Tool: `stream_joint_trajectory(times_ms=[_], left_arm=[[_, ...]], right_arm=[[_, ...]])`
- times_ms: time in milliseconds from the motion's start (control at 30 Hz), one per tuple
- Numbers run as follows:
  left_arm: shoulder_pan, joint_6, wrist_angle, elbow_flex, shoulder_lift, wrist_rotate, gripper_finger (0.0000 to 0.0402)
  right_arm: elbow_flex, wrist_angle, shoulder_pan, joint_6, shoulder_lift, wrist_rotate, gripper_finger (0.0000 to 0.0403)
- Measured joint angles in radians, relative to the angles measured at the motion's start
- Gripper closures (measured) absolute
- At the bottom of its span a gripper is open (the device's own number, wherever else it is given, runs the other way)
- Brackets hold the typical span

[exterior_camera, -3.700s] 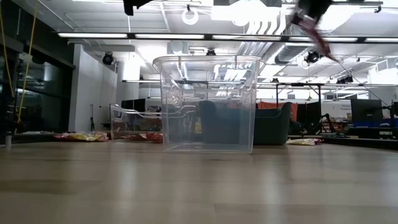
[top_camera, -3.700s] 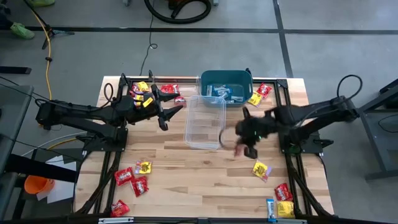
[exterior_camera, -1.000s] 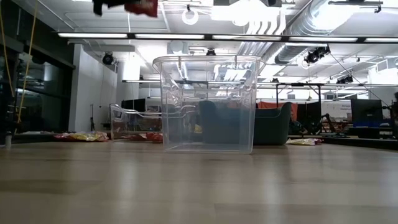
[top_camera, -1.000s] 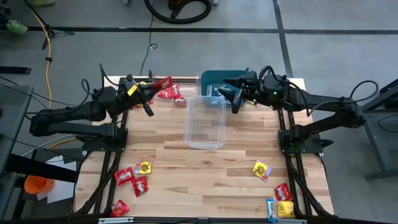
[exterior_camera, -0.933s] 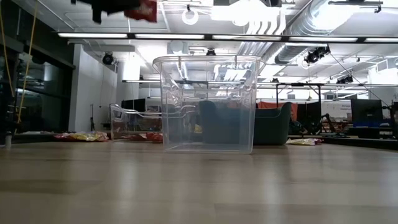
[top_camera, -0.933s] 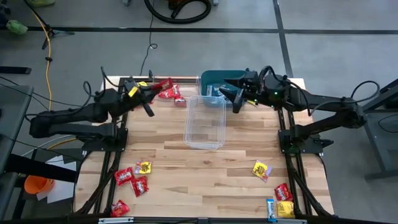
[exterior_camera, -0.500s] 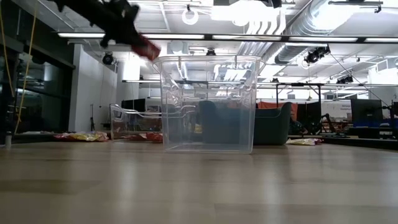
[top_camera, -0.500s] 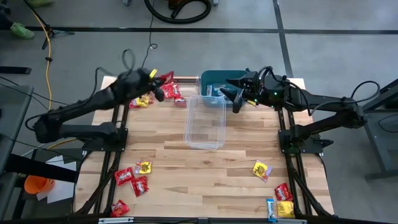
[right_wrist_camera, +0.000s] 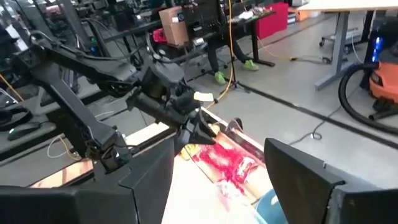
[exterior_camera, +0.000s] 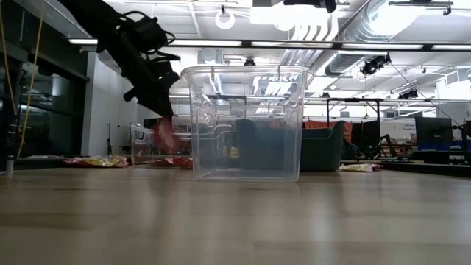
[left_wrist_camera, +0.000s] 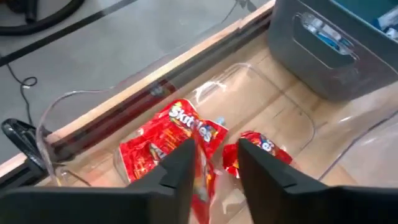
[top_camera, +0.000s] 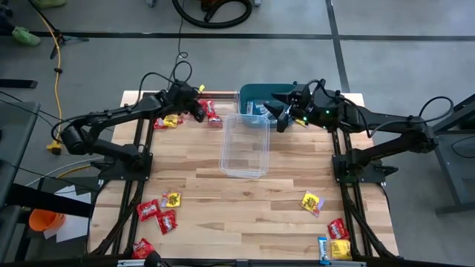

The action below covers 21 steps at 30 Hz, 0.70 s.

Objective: Sort candy
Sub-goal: Put the red candy into the transparent bin

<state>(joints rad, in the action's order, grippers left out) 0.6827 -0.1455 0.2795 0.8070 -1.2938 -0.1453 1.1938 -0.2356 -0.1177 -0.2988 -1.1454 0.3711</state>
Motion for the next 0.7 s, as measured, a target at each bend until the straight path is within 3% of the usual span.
stream_joint_trajectory(times_ms=[200, 300, 500, 700], left_arm=[[0.000, -0.033, 0.003, 0.023, 0.023, -0.001, 0.0222], [-0.002, -0.075, 0.022, 0.069, 0.059, 0.073, 0.0201], [-0.052, -0.187, -0.118, 0.109, 0.192, 0.321, 0.0191], [-0.225, -0.188, -0.316, 0.110, 0.308, 0.339, 0.0190]], right_arm=[[0.000, -0.049, 0.000, -0.015, 0.000, 0.000, 0.0158], [0.000, -0.053, 0.000, -0.015, -0.001, 0.000, 0.0158], [0.000, -0.045, 0.000, 0.014, -0.001, 0.030, 0.0158], [0.000, -0.045, 0.000, 0.037, -0.001, 0.018, 0.0158]])
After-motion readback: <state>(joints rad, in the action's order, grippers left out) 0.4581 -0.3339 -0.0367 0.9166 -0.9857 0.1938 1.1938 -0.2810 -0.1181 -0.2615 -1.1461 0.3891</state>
